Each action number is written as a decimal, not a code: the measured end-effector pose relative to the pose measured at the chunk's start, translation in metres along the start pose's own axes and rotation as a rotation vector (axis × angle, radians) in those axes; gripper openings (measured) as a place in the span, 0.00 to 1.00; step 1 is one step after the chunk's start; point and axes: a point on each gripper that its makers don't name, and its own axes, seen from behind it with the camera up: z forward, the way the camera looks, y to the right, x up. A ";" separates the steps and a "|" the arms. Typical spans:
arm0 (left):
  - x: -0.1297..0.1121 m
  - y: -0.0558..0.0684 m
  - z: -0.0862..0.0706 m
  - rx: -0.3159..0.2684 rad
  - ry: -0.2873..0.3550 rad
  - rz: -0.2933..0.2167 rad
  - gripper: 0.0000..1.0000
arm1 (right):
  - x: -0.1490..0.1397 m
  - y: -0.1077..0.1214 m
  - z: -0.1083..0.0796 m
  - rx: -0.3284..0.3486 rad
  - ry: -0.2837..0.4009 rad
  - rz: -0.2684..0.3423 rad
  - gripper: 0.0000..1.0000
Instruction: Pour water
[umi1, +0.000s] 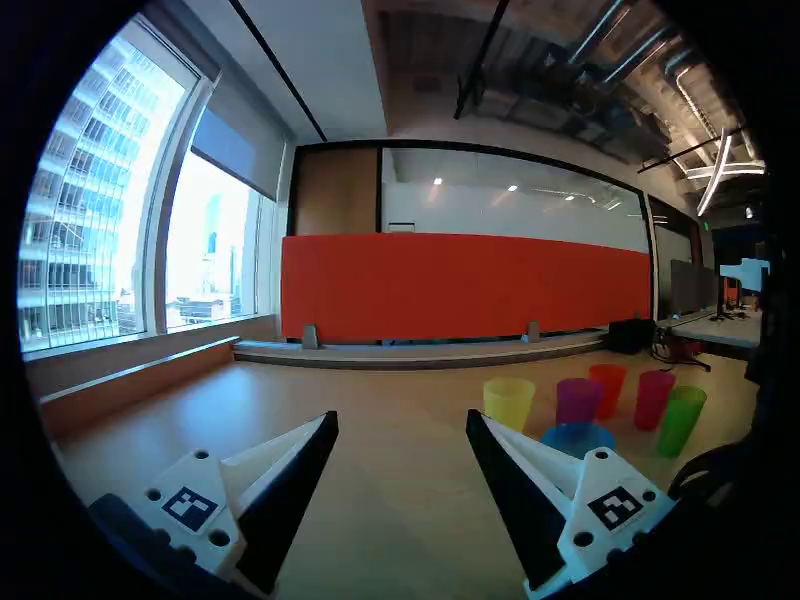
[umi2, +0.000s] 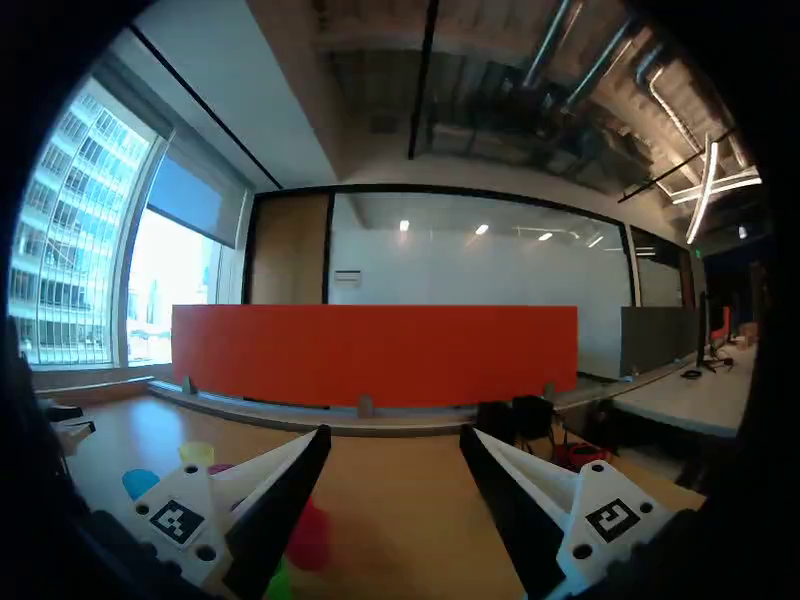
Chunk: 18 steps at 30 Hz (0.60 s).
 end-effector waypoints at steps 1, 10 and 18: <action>0.000 0.000 0.000 -0.001 0.000 0.001 0.95 | 0.000 0.000 0.000 0.001 0.000 -0.001 1.00; 0.000 0.000 0.000 -0.003 -0.001 0.004 0.95 | 0.001 0.001 -0.003 0.006 0.001 -0.003 1.00; 0.001 0.001 0.000 -0.003 0.000 0.007 0.95 | 0.000 0.000 -0.003 0.018 0.010 -0.003 1.00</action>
